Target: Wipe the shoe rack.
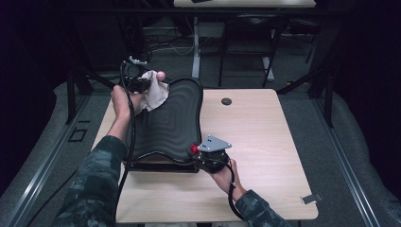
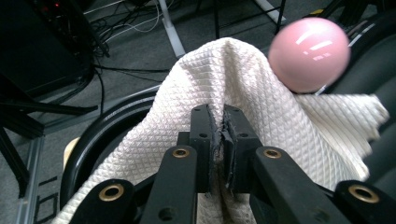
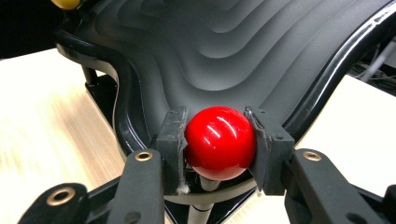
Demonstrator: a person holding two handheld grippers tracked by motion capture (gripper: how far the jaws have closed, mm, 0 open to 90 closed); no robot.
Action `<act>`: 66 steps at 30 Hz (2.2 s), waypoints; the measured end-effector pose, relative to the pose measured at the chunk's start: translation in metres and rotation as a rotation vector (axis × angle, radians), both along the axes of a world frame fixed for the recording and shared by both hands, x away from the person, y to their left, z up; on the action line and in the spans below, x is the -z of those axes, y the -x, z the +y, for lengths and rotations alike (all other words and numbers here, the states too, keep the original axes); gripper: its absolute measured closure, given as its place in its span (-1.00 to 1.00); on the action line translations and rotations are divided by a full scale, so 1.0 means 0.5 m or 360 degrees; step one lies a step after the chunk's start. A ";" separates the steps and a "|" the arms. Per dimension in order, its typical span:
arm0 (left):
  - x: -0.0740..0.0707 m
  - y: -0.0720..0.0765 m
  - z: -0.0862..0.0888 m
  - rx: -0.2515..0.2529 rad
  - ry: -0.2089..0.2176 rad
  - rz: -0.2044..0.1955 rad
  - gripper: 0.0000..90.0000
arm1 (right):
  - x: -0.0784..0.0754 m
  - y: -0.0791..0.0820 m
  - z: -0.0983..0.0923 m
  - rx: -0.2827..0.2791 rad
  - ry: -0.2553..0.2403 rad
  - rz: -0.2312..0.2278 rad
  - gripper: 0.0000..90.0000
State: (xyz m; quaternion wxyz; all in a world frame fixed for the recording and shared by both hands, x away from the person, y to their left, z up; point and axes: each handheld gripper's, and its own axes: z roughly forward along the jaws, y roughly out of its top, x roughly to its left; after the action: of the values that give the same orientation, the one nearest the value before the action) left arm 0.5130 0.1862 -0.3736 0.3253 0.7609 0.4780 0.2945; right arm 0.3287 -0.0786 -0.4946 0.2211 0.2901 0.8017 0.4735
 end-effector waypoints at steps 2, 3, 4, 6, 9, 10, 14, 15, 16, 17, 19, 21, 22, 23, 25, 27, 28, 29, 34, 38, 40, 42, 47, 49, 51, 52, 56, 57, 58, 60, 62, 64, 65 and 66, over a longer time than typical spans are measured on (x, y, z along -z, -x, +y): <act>0.001 0.010 0.001 0.0006 -0.0013 -0.0029 0.85 | 0.001 0.001 0.005 0.0017 -0.0005 -0.0014 0.34; 0.002 0.018 0.002 0.0014 -0.0037 -0.0027 0.85 | 0.001 0.001 0.006 0.0024 -0.0001 -0.0018 0.34; 0.003 0.025 0.005 0.0017 -0.0027 -0.0020 0.85 | 0.002 0.001 0.007 0.0036 0.0007 -0.0022 0.34; 0.004 0.040 0.013 0.0012 -0.0023 -0.0037 0.85 | 0.000 0.002 0.008 0.0040 0.0030 -0.0021 0.34; 0.006 0.068 0.034 -0.0001 0.0014 -0.0040 0.85 | 0.001 0.000 0.012 0.0051 0.0025 -0.0028 0.34; 0.007 0.078 0.041 -0.0008 0.0029 -0.0044 0.85 | 0.002 -0.001 0.013 0.0053 0.0018 -0.0034 0.34; 0.010 0.118 0.066 -0.0013 0.0073 -0.0054 0.85 | 0.003 -0.002 0.016 0.0058 0.0020 -0.0039 0.34; 0.011 0.131 0.073 -0.0008 0.0079 -0.0051 0.85 | 0.003 -0.003 0.016 0.0054 0.0020 -0.0043 0.34; 0.012 0.141 0.078 -0.0009 0.0086 -0.0053 0.85 | 0.002 -0.004 0.016 0.0053 0.0022 -0.0041 0.34; 0.013 0.153 0.084 -0.0005 0.0100 -0.0062 0.85 | 0.002 -0.004 0.016 0.0051 0.0024 -0.0041 0.34; 0.021 0.183 0.096 0.0002 0.0133 -0.0071 0.85 | 0.002 -0.005 0.015 0.0047 0.0036 -0.0040 0.34; 0.030 0.210 0.100 0.0007 0.0095 -0.0065 0.85 | 0.002 -0.008 0.015 0.0043 0.0036 -0.0048 0.34; 0.034 0.225 0.104 0.0007 0.0089 -0.0074 0.85 | 0.002 -0.009 0.015 0.0042 0.0035 -0.0046 0.34; 0.039 0.240 0.110 -0.0004 0.0106 -0.0091 0.85 | 0.002 -0.010 0.015 0.0041 0.0035 -0.0049 0.34; 0.048 0.265 0.121 -0.0007 0.0113 -0.0086 0.85 | 0.002 -0.012 0.015 0.0042 0.0033 -0.0046 0.34; 0.055 0.288 0.133 -0.0033 0.0108 -0.0100 0.85 | 0.002 -0.013 0.015 0.0033 0.0033 -0.0049 0.34; 0.062 0.303 0.142 -0.0034 0.0108 -0.0083 0.85 | 0.001 -0.012 0.016 0.0050 0.0049 -0.0050 0.34; 0.068 0.312 0.148 -0.0035 0.0129 -0.0077 0.85 | 0.001 -0.012 0.016 0.0052 0.0049 -0.0050 0.34; 0.090 0.346 0.179 -0.0059 0.0147 -0.0005 0.85 | 0.002 -0.014 0.016 0.0026 0.0037 -0.0055 0.34; 0.115 0.365 0.192 -0.0063 0.0194 0.0053 0.84 | 0.001 -0.014 0.016 0.0033 0.0046 -0.0054 0.34; 0.122 0.369 0.197 -0.0070 0.0215 0.0068 0.84 | 0.001 -0.014 0.016 0.0032 0.0047 -0.0054 0.34; 0.129 0.371 0.197 -0.0079 0.0236 0.0076 0.84 | 0.001 -0.014 0.016 0.0033 0.0051 -0.0055 0.34; 0.135 0.374 0.194 -0.0062 0.0187 0.0087 0.84 | 0.001 -0.014 0.017 0.0029 0.0054 -0.0055 0.34; 0.137 0.376 0.198 -0.0061 0.0194 0.0087 0.85 | 0.001 -0.014 0.017 0.0030 0.0056 -0.0056 0.34; 0.137 0.379 0.203 -0.0068 0.0180 0.0106 0.86 | 0.001 -0.014 0.017 0.0032 0.0057 -0.0057 0.34; 0.139 0.380 0.205 -0.0090 0.0149 0.0111 0.86 | 0.000 -0.014 0.016 0.0030 0.0065 -0.0050 0.34; 0.160 0.374 0.228 -0.0160 0.0112 0.0166 0.86 | -0.001 -0.014 0.015 0.0025 0.0070 -0.0045 0.34; 0.166 0.371 0.234 -0.0182 0.0119 0.0173 0.86 | -0.001 -0.014 0.015 0.0025 0.0070 -0.0046 0.34; 0.170 0.370 0.240 -0.0201 0.0139 0.0170 0.86 | -0.001 -0.014 0.015 0.0023 0.0067 -0.0046 0.34; 0.170 0.370 0.247 -0.0212 0.0175 0.0147 0.86 | 0.000 -0.014 0.015 0.0023 0.0065 -0.0046 0.34; 0.162 0.374 0.247 -0.0184 0.0228 0.0086 0.86 | -0.001 -0.015 0.015 0.0026 0.0067 -0.0046 0.34; 0.151 0.379 0.238 -0.0137 0.0281 0.0025 0.86 | 0.000 -0.016 0.016 0.0025 0.0059 -0.0050 0.34; 0.147 0.379 0.230 -0.0116 0.0285 -0.0003 0.86 | 0.000 -0.016 0.016 0.0023 0.0058 -0.0050 0.34; 0.146 0.379 0.222 -0.0101 0.0285 -0.0024 0.86 | 0.000 -0.016 0.015 0.0021 0.0059 -0.0050 0.34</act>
State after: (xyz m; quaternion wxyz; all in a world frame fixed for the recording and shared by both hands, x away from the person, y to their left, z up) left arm 0.3233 0.2973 -0.4464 0.3861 0.7110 0.5239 0.2665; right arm 0.3366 -0.0709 -0.4945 0.2421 0.2839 0.8049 0.4615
